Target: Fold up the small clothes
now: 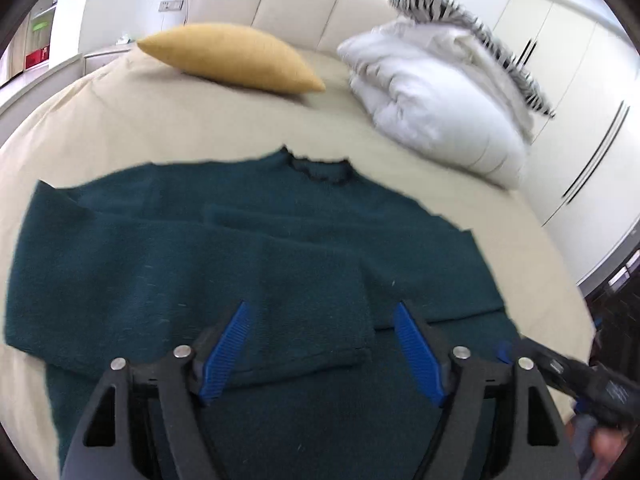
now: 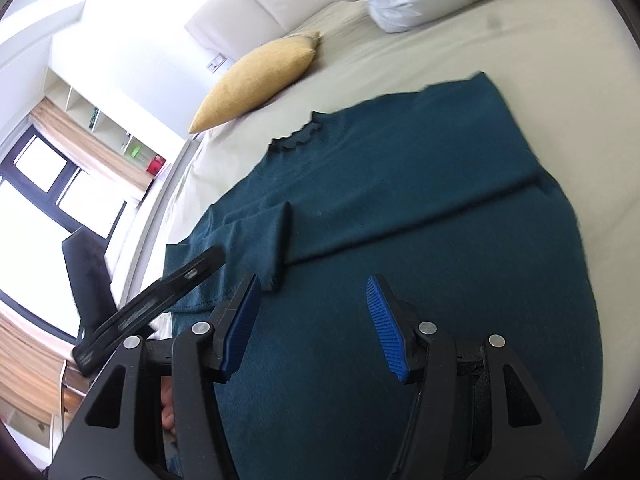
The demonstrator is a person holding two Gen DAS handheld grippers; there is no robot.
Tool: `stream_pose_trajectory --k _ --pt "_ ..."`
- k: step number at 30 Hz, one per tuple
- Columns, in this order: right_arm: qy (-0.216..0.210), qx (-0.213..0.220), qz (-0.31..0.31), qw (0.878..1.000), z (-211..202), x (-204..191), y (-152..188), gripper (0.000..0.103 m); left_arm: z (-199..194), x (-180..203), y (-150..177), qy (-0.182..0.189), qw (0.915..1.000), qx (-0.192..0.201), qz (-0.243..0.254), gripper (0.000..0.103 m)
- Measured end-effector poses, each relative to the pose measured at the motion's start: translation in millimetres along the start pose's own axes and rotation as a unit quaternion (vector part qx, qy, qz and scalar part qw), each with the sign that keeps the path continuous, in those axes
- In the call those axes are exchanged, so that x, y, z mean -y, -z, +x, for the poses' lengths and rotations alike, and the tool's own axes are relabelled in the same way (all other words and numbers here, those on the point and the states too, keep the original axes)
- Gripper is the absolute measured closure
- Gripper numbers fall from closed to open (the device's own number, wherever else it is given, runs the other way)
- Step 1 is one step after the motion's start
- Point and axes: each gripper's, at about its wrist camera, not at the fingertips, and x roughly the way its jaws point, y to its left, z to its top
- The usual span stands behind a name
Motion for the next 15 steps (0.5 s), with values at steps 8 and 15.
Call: stream_pose_trajectory --k 8,15 --pt "-0.007 -0.064 -0.032 0.997 93 -49 -48 0.049 -56 -113 0 -0.042 0.9920 0.041 -0.112 0.024" --pt "0.070 -0.106 -0.056 0.990 159 -71 -53 0.070 -76 -184 -3 -0.069 0.9823 0.054 -0.166 0.025"
